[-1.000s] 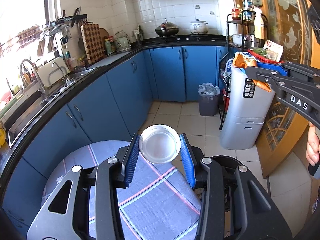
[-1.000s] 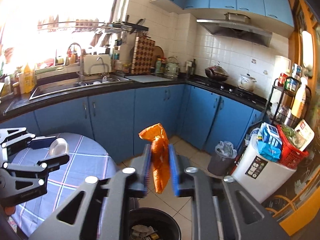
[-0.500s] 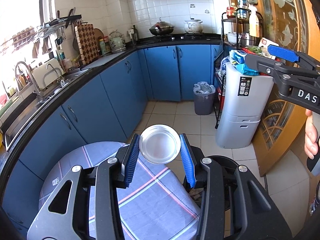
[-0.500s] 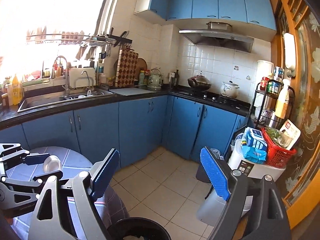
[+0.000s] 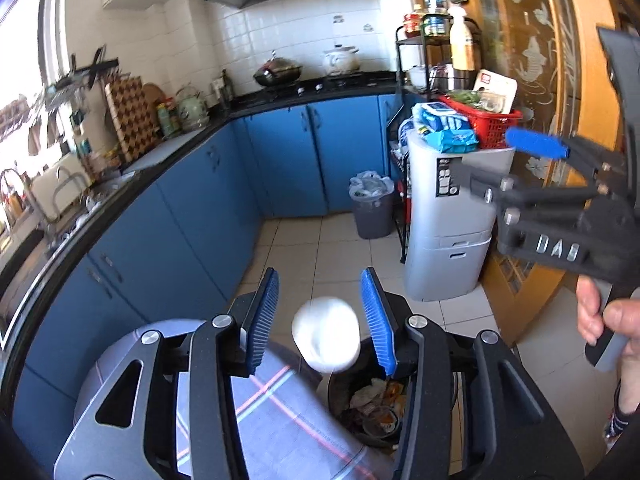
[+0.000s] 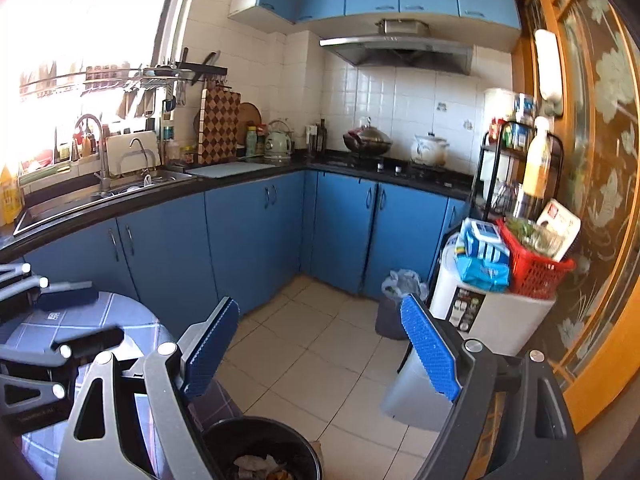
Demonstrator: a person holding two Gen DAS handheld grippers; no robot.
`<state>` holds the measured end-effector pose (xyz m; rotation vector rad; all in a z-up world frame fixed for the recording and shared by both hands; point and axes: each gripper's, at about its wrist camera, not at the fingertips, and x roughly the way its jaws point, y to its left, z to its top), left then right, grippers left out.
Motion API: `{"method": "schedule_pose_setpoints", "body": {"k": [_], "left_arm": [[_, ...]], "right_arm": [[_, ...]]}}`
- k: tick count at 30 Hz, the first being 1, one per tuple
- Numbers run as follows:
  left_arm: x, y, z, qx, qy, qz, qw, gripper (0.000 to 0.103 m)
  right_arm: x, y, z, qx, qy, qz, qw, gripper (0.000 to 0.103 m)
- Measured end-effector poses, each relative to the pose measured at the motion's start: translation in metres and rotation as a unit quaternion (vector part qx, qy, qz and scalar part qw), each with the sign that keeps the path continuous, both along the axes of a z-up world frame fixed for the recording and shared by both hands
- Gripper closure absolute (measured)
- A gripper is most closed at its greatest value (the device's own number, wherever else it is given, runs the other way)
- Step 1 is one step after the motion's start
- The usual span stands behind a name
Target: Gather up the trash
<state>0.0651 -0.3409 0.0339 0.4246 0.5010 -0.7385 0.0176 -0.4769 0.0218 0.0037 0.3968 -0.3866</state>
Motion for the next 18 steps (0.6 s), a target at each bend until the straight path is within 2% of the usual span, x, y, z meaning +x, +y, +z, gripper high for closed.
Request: {"method": "schedule_pose_setpoints", "body": {"k": [5,7,9,12,14,15,18], "left_arm": [[-0.006,-0.024,0.006,0.002,-0.017,-0.019,0.9997,0.052],[-0.007,-0.030,0.005,0.004,-0.027,-0.017,0.9995,0.039],[-0.007,-0.033,0.005,0.001,-0.031,-0.018,0.9993,0.033],[-0.007,-0.036,0.002,0.006,-0.036,-0.020,0.9992,0.033],[-0.005,-0.036,0.000,0.009,-0.034,-0.016,0.9992,0.029],[-0.005,-0.035,0.000,0.008,-0.034,-0.013,0.9993,0.024],[-0.001,-0.027,-0.001,0.004,-0.033,-0.002,0.9995,0.023]], "right_arm": [[-0.008,-0.017,-0.013,0.008,0.009,-0.018,1.000,0.022],[-0.011,-0.024,-0.017,0.014,0.011,-0.023,1.000,0.022],[-0.015,-0.032,-0.019,0.023,0.010,-0.029,0.999,0.022],[-0.017,-0.041,-0.023,0.038,0.011,-0.031,0.999,0.022],[-0.018,-0.043,-0.025,0.049,0.010,-0.029,0.998,0.022],[-0.018,-0.042,-0.025,0.054,0.008,-0.027,0.998,0.022],[-0.016,-0.039,-0.026,0.063,0.005,-0.018,0.998,0.022]]}}
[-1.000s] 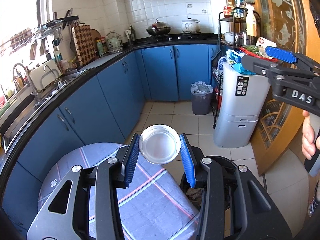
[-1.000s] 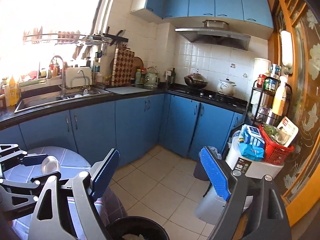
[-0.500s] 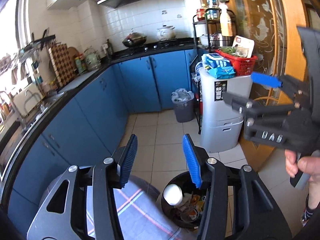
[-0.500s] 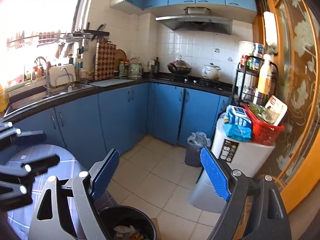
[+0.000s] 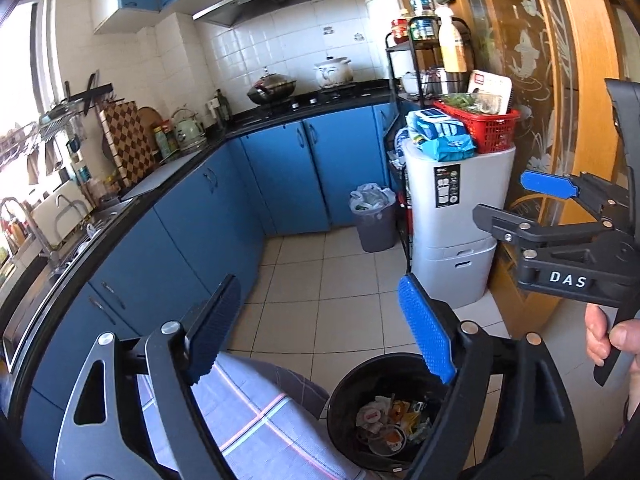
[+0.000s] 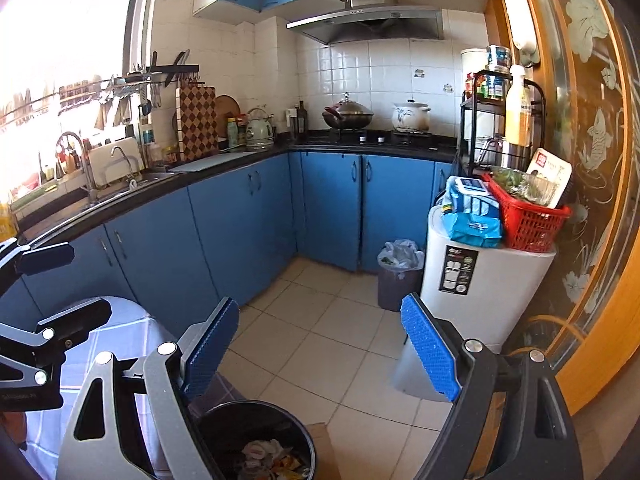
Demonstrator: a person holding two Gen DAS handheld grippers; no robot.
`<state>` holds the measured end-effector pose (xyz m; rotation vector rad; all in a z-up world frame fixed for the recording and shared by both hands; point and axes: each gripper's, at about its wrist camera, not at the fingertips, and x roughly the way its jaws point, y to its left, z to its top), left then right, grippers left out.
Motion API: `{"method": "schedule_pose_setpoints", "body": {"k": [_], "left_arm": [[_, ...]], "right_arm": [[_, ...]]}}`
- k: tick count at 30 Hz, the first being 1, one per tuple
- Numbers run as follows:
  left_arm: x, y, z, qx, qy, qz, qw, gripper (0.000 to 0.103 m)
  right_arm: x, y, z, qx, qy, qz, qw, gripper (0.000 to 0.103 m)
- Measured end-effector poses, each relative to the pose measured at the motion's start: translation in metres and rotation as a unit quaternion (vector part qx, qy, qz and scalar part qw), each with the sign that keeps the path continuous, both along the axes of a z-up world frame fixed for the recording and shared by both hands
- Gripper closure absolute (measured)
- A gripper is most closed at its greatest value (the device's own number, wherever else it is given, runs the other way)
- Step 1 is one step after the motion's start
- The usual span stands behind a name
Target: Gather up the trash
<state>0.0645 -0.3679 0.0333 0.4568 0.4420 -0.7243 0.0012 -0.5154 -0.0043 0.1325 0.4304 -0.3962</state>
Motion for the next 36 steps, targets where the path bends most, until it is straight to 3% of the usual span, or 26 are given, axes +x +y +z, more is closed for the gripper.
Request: {"method": "schedule_pose_setpoints", "body": {"k": [9,15,23,36], "left_arm": [[0.015,0.028,0.007,-0.021,0.017,0.028,0.9992,0.017],[0.015,0.031,0.008,-0.029,0.037,0.023,0.9986,0.003],[0.015,0.028,0.000,-0.013,0.065,0.014,0.9977,0.003],[0.016,0.035,0.001,-0.031,0.079,0.010,0.9963,0.003]], "right_arm": [[0.013,0.021,0.004,-0.013,-0.003,0.015,1.000,0.022],[0.014,0.023,0.006,-0.016,-0.001,0.018,1.000,0.022],[0.011,0.019,0.006,-0.012,-0.003,0.014,1.000,0.022],[0.013,0.017,0.005,-0.012,0.000,0.018,1.000,0.022]]}}
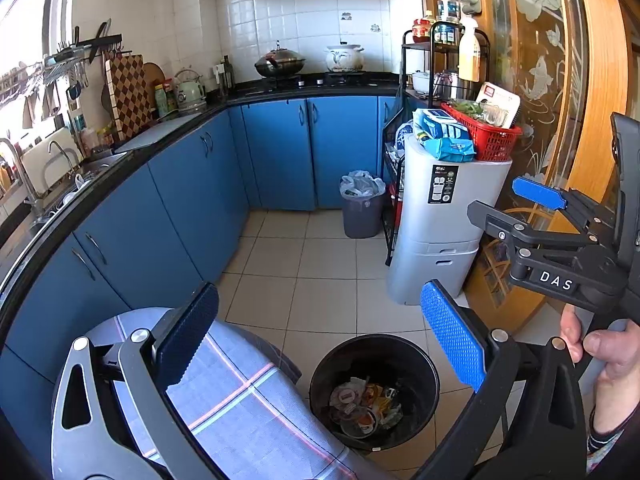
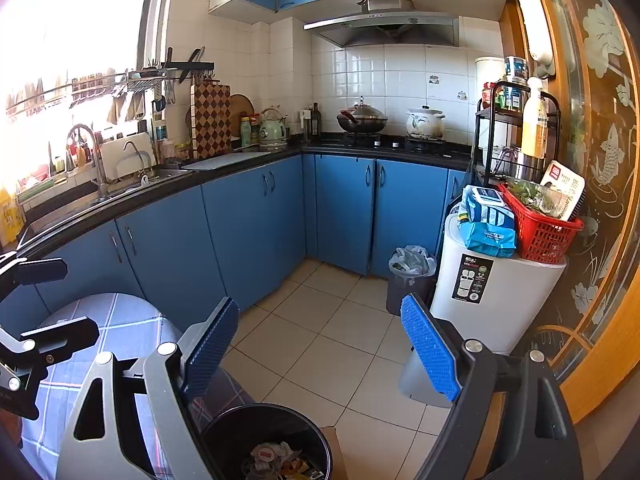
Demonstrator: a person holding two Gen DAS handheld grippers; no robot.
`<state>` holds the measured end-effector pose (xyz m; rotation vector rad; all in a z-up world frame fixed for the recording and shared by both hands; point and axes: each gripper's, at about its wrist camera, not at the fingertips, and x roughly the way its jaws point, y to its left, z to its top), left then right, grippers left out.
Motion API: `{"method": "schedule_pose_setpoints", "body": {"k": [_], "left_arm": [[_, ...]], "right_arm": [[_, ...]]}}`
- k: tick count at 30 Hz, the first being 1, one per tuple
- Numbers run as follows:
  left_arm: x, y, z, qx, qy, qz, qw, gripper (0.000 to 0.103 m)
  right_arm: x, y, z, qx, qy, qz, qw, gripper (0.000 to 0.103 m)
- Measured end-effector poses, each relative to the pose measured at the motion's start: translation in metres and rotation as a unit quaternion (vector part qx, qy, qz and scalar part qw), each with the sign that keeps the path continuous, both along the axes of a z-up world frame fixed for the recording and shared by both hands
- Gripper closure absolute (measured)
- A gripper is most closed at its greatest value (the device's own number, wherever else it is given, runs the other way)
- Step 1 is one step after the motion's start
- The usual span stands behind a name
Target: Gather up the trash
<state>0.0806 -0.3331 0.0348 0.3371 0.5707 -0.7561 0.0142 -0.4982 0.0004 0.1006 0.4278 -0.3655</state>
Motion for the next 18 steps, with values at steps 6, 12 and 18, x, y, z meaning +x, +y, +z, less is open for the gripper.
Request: {"method": "schedule_pose_setpoints", "body": {"k": [6,12,18], "left_arm": [[-0.0025,-0.0015,0.0007,0.000,-0.003,-0.001,1.0000,0.003],[-0.0029,-0.0014,0.0027,-0.003,-0.003,-0.002,1.0000,0.003],[-0.0053,-0.0043,0.0046,-0.001,-0.005,-0.004,1.0000,0.003]], "right_arm": [[0.0012,0.0023,-0.0002,-0.002,0.002,0.000,1.000,0.022],[0.0019,0.0034,-0.0004,0.001,0.003,0.001,1.000,0.022],[0.0035,0.0046,-0.0012,-0.003,0.008,0.002,1.000,0.022]]}}
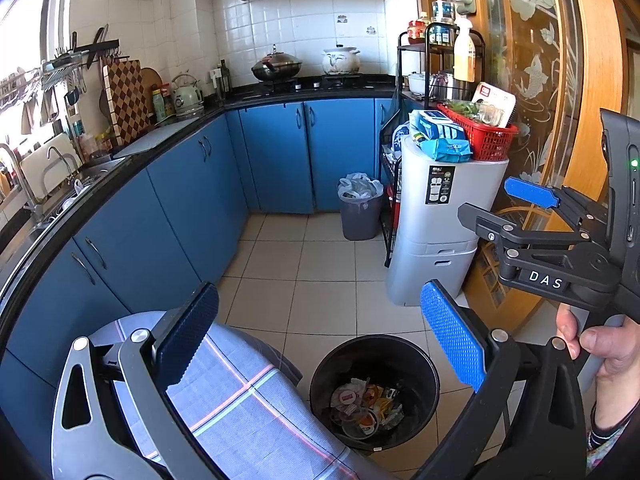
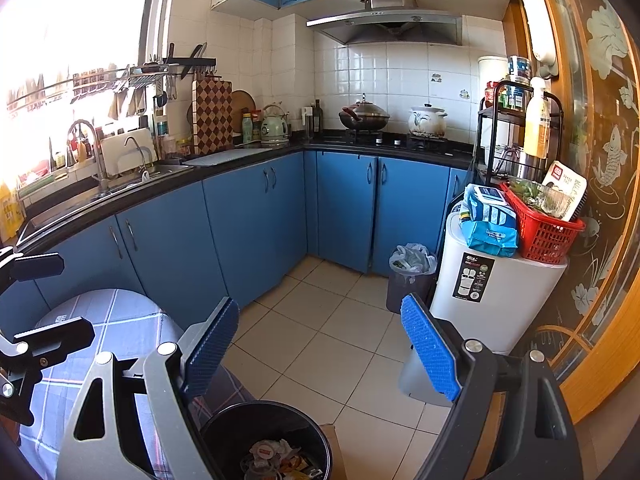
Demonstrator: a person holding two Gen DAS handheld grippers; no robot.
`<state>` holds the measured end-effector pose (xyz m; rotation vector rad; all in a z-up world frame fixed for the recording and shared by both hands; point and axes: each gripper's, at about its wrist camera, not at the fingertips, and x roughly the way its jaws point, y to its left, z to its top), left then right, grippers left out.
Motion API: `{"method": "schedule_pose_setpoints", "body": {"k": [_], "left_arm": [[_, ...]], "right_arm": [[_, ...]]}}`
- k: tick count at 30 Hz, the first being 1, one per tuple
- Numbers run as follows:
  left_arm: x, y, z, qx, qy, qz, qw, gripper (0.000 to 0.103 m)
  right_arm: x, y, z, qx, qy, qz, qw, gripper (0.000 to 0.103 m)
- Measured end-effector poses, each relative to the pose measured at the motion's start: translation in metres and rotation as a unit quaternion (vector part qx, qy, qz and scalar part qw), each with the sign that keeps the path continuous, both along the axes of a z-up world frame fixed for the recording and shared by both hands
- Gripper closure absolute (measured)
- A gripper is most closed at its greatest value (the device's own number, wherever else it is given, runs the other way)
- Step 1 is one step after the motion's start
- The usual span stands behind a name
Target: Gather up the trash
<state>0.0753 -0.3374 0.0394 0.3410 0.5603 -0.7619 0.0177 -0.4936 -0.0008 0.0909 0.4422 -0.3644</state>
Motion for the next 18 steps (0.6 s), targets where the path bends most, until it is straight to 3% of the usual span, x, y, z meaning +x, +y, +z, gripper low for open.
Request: {"method": "schedule_pose_setpoints", "body": {"k": [18], "left_arm": [[0.0019,-0.0036,0.0010,-0.011,0.018,-0.004,0.9998,0.003]], "right_arm": [[-0.0019,-0.0040,-0.0005,0.004,0.000,-0.003,1.000,0.022]]}}
